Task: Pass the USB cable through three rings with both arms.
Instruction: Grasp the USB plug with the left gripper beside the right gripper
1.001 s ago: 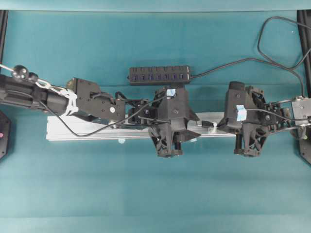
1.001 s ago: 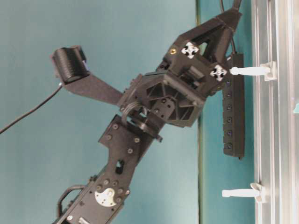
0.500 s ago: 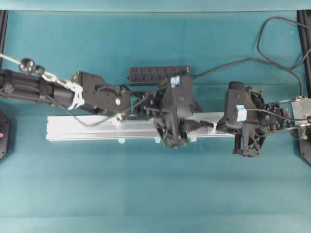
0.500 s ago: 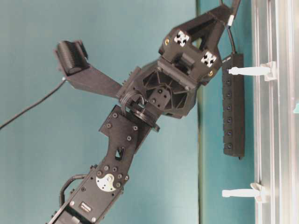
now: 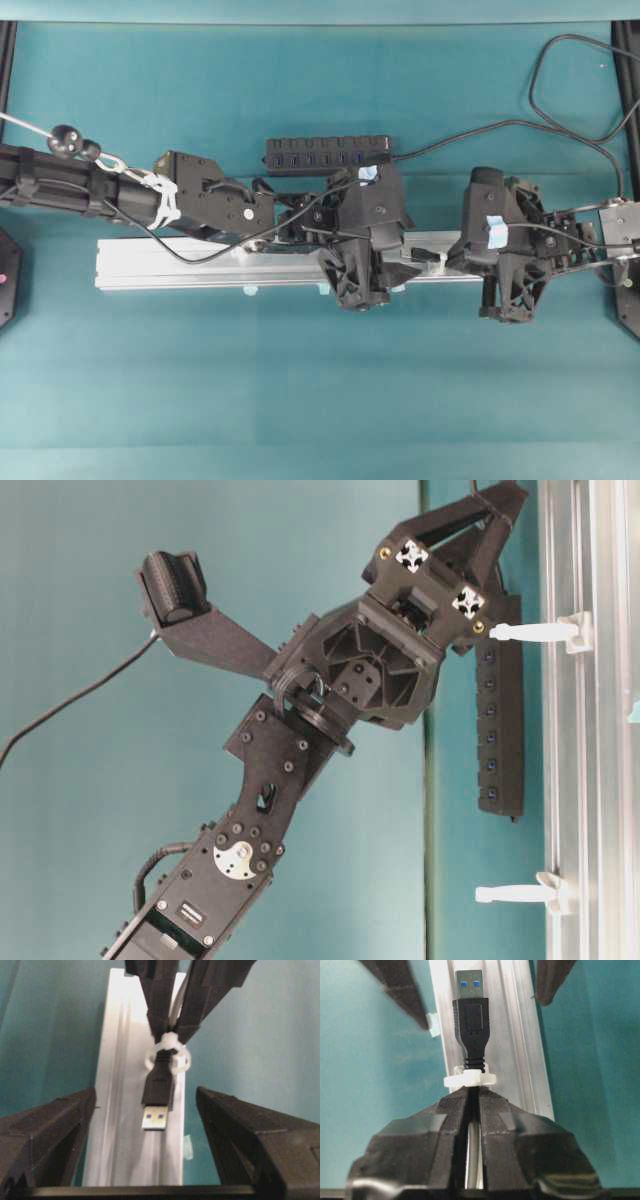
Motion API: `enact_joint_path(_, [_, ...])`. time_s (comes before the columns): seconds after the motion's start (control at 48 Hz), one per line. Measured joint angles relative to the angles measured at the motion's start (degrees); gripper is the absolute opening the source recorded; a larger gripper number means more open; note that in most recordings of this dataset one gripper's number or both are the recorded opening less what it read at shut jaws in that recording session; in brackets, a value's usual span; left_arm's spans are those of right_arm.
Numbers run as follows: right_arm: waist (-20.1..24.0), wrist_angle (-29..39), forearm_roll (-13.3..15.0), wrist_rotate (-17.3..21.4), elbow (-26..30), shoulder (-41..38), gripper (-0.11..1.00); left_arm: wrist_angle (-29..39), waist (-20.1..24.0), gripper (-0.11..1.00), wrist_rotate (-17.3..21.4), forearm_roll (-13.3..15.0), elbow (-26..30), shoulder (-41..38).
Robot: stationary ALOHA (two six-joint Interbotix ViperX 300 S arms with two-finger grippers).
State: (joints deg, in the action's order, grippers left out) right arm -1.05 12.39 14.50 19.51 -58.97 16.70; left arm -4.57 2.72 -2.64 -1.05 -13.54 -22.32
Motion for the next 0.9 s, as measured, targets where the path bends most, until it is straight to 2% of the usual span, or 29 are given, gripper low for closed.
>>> enact_joint_path(0.292, [0.18, 0.0, 0.18, 0.0, -0.09, 0.0, -0.09, -0.09, -0.18, 0.82, -0.09, 0.0, 1.93, -1.32])
enact_joint_path(0.896, [0.44, -0.53, 0.26, 0.0, -0.09, 0.0, -0.09, 0.79, -0.53, 0.79, 0.0, 0.0, 3.78, -4.04])
